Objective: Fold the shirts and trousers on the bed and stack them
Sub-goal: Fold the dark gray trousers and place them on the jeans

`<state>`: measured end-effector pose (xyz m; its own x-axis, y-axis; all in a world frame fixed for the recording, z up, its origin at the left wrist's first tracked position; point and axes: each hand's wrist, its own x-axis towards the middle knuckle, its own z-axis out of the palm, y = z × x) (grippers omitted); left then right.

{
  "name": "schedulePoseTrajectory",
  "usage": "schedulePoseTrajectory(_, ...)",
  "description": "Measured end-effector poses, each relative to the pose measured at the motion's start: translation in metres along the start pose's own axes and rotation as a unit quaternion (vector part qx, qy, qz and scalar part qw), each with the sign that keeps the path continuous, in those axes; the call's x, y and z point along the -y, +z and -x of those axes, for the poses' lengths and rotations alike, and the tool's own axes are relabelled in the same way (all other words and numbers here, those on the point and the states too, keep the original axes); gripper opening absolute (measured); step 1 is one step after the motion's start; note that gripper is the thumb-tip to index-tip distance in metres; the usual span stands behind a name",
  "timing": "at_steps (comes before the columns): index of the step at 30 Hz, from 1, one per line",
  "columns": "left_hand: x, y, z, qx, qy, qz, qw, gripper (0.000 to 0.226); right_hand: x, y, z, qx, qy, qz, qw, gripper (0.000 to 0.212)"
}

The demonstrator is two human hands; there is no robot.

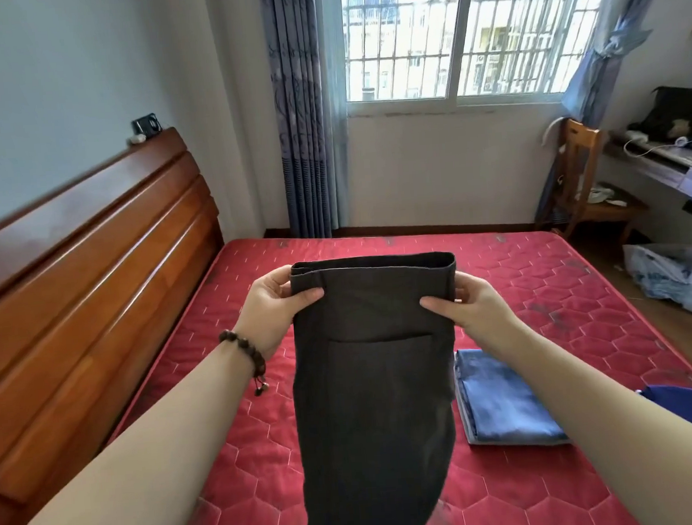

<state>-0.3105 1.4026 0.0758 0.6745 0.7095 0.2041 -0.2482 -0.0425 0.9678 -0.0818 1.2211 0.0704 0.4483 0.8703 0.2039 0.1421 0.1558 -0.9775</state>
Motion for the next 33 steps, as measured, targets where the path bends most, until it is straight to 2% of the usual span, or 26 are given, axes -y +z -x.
schedulePoseTrajectory(4,0.016,0.0,-0.005,-0.056,-0.026,-0.076,0.995,0.028,-0.011,0.009,-0.01,-0.056,-0.016,-0.001,0.998,0.026)
schedulePoseTrajectory(6,0.024,0.001,-0.009,-0.072,-0.038,-0.115,0.99,0.019,-0.018,0.011,-0.017,-0.076,-0.011,-0.003,0.997,0.02)
schedulePoseTrajectory(9,0.033,0.006,-0.018,-0.103,0.0,-0.134,0.986,0.015,-0.031,0.011,-0.03,-0.096,0.007,-0.033,0.995,0.011)
schedulePoseTrajectory(10,0.035,0.01,-0.02,-0.12,0.015,-0.144,0.982,0.016,-0.036,0.012,-0.035,-0.108,-0.005,-0.006,0.994,0.008)
schedulePoseTrajectory(12,0.044,0.015,-0.027,-0.176,0.065,-0.244,0.951,0.011,-0.045,0.015,-0.045,-0.13,-0.064,0.122,0.982,0.005)
schedulePoseTrajectory(14,0.058,0.016,-0.035,-0.225,0.112,-0.39,0.886,0.018,-0.056,0.023,-0.056,-0.156,-0.122,0.237,0.951,0.018)
schedulePoseTrajectory(15,0.065,0.014,-0.041,-0.238,0.119,-0.428,0.864,0.023,-0.061,0.026,-0.062,-0.166,-0.136,0.267,0.939,0.022)
schedulePoseTrajectory(18,0.085,0.0,-0.067,-0.26,0.109,-0.465,0.839,0.029,-0.079,0.034,-0.089,-0.186,-0.159,0.331,0.912,0.026)
schedulePoseTrajectory(20,0.1,-0.016,-0.09,-0.255,0.104,-0.467,0.84,0.029,-0.094,0.039,-0.111,-0.192,-0.157,0.351,0.903,0.027)
schedulePoseTrajectory(26,0.168,-0.073,-0.17,-0.224,0.062,-0.423,0.876,0.036,-0.162,0.062,-0.186,-0.216,-0.1,0.369,0.899,0.035)
schedulePoseTrajectory(33,0.299,-0.115,-0.25,-0.203,0.007,-0.448,0.87,0.035,-0.289,0.061,-0.273,-0.184,-0.011,0.405,0.896,0.032)
